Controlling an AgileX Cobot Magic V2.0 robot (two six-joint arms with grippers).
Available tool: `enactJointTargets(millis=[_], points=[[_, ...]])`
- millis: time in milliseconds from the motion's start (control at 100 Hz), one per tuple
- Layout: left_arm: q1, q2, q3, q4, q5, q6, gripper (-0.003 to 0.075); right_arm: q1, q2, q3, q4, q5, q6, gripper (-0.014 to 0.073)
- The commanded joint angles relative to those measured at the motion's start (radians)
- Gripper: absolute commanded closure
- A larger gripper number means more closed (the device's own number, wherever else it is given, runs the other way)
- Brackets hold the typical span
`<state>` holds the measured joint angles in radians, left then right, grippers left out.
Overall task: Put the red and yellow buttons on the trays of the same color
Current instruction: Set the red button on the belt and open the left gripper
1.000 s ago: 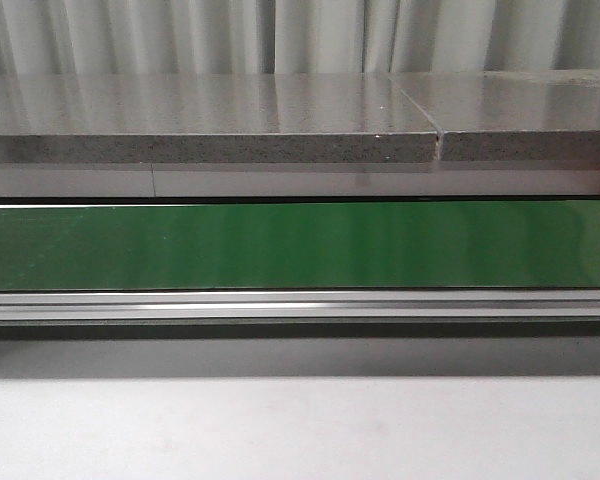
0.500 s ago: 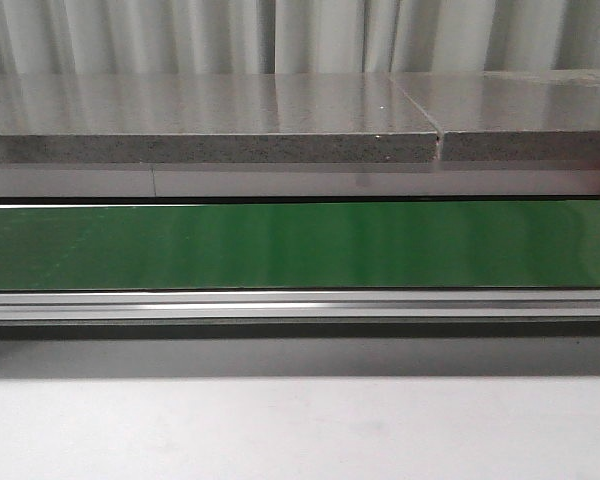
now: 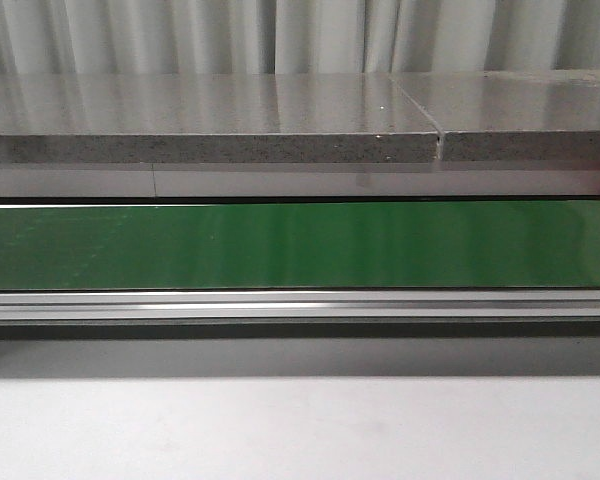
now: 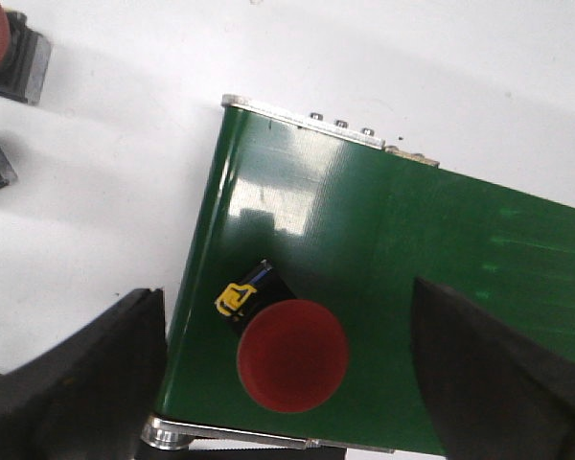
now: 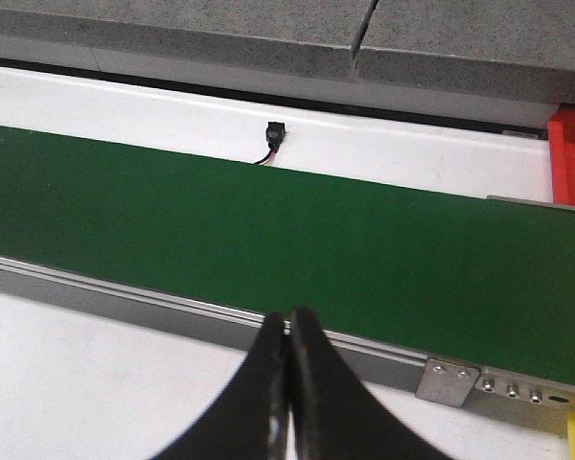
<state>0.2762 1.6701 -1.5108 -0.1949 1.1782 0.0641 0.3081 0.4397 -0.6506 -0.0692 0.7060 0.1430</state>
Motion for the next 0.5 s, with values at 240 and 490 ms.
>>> enactJointTargets(millis=[240, 490], points=[[0.081, -0.049, -0.030, 0.018, -0.018, 0.000, 0.0218, 0.004, 0.006, -0.027, -0.008, -0.071, -0.009, 0.0660], [0.198, -0.018, -0.030, 0.035, -0.020, 0.005, 0.0218, 0.004, 0.006, -0.027, -0.008, -0.071, -0.009, 0.0660]])
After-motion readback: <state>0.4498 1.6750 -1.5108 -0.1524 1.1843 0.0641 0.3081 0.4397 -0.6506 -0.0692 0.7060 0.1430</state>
